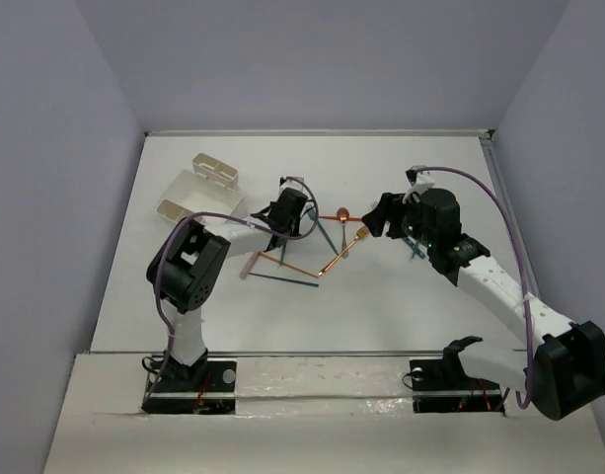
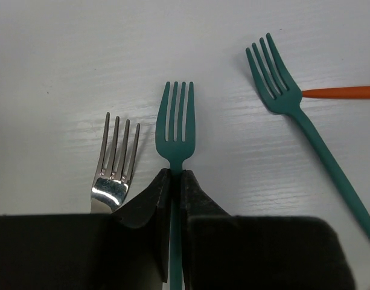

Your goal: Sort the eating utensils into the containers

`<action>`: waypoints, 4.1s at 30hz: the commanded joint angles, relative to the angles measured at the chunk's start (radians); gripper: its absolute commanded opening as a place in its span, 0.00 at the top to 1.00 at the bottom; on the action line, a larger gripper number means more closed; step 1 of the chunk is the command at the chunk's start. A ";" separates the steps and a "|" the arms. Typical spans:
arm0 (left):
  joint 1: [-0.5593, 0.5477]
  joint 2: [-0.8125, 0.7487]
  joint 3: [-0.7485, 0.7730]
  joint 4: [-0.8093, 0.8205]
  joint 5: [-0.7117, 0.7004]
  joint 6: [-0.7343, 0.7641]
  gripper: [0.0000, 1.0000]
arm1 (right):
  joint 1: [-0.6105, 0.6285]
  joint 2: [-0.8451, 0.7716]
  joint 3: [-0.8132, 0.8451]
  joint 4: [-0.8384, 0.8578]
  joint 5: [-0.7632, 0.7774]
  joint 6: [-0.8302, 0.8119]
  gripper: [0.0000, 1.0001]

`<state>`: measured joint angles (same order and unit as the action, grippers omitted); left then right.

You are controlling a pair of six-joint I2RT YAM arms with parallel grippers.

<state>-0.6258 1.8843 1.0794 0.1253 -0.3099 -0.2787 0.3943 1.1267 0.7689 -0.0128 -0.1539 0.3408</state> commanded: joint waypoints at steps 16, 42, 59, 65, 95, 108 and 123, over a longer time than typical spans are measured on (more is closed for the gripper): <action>0.338 -0.502 0.056 0.210 -0.055 -0.054 1.00 | 0.006 -0.041 -0.060 0.140 0.045 0.026 0.27; 0.554 -0.094 0.355 0.451 -0.018 0.217 1.00 | 0.006 0.008 -0.086 0.231 -0.053 0.038 0.27; 0.554 0.035 0.398 0.559 -0.003 0.234 1.00 | 0.006 0.002 -0.112 0.286 -0.087 0.040 0.27; 0.554 0.032 0.335 0.606 -0.001 0.246 0.98 | 0.006 -0.005 -0.118 0.293 -0.082 0.037 0.27; 0.554 -0.163 0.125 0.686 -0.001 0.240 0.45 | 0.006 -0.004 -0.122 0.290 -0.058 0.035 0.27; 0.513 -0.323 0.143 0.421 0.063 0.113 0.54 | 0.006 0.016 -0.095 0.243 -0.033 0.037 0.27; 0.170 -0.481 0.007 -0.163 0.172 -0.010 0.72 | 0.006 0.012 -0.086 0.217 -0.019 0.040 0.39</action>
<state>-0.4011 1.4059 1.1446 0.1589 -0.1814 -0.2462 0.3943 1.1652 0.6460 0.1997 -0.1982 0.3824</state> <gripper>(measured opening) 0.292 0.608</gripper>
